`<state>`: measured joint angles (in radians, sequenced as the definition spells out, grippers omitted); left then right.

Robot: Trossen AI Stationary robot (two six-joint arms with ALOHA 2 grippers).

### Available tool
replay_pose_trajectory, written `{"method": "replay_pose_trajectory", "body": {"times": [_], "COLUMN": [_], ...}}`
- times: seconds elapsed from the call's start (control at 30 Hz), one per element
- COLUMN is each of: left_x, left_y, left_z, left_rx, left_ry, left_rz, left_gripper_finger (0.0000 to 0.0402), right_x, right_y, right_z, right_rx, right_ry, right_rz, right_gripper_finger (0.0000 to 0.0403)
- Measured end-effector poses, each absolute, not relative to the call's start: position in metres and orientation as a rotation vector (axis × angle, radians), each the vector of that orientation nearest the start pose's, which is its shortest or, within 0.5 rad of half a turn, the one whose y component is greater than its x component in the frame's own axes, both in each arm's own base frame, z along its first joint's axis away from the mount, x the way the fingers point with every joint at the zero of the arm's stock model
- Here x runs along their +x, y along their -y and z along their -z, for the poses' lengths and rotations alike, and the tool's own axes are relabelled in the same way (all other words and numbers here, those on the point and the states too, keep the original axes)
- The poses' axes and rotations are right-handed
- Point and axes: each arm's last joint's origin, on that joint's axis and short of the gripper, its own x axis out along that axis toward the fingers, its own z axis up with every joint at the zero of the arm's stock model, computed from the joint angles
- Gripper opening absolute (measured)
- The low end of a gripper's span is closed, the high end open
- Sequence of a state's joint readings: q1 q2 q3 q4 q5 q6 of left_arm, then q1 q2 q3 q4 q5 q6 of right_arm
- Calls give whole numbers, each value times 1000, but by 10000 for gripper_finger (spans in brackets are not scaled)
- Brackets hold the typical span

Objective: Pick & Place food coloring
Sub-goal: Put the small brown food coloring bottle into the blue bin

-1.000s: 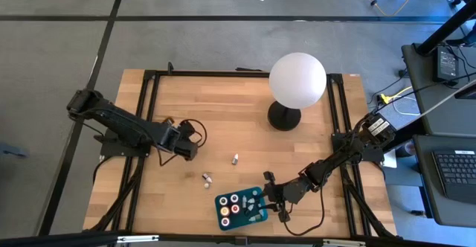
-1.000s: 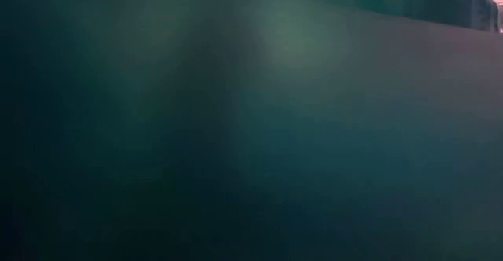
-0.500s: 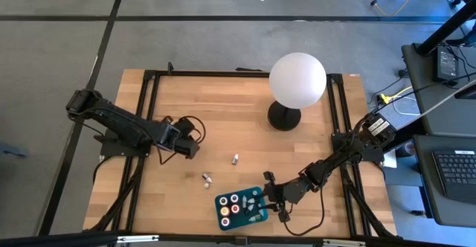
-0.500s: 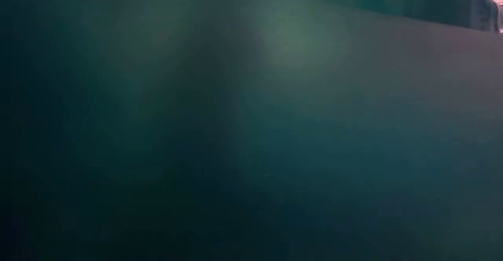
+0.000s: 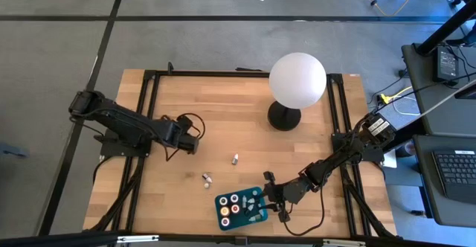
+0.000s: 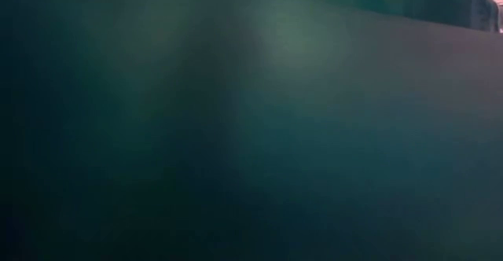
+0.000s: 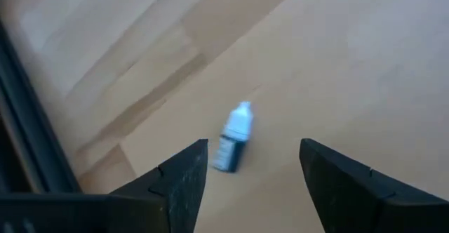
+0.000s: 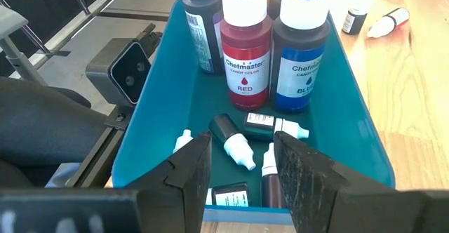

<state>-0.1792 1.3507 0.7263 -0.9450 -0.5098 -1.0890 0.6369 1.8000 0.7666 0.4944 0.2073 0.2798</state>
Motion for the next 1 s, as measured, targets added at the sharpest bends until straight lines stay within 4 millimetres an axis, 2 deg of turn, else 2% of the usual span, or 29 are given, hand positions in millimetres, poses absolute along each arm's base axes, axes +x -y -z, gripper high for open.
{"method": "replay_pose_trajectory", "body": {"times": [0.17,0.3,0.53,0.7,1.0], "left_x": [194,195,190,188,188], "left_y": [9,4,0,0,-1], "left_z": [-159,-150,-137,-135,-135], "left_rx": [-362,-394,-441,-477,-467], "left_ry": [-1158,-1196,-1215,-1249,-1237], "left_rz": [-1011,-950,-949,-929,-943], "left_gripper_finger": [223,223,218,182,86], "right_x": [276,276,276,276,276], "right_y": [-197,-197,-197,-197,-197], "right_z": [-132,-132,-131,-131,-131], "right_rx": [48,48,46,45,45], "right_ry": [-547,-547,-552,-552,-552], "right_rz": [-346,-345,-345,-344,-344], "right_gripper_finger": [161,159,160,159,159]}}
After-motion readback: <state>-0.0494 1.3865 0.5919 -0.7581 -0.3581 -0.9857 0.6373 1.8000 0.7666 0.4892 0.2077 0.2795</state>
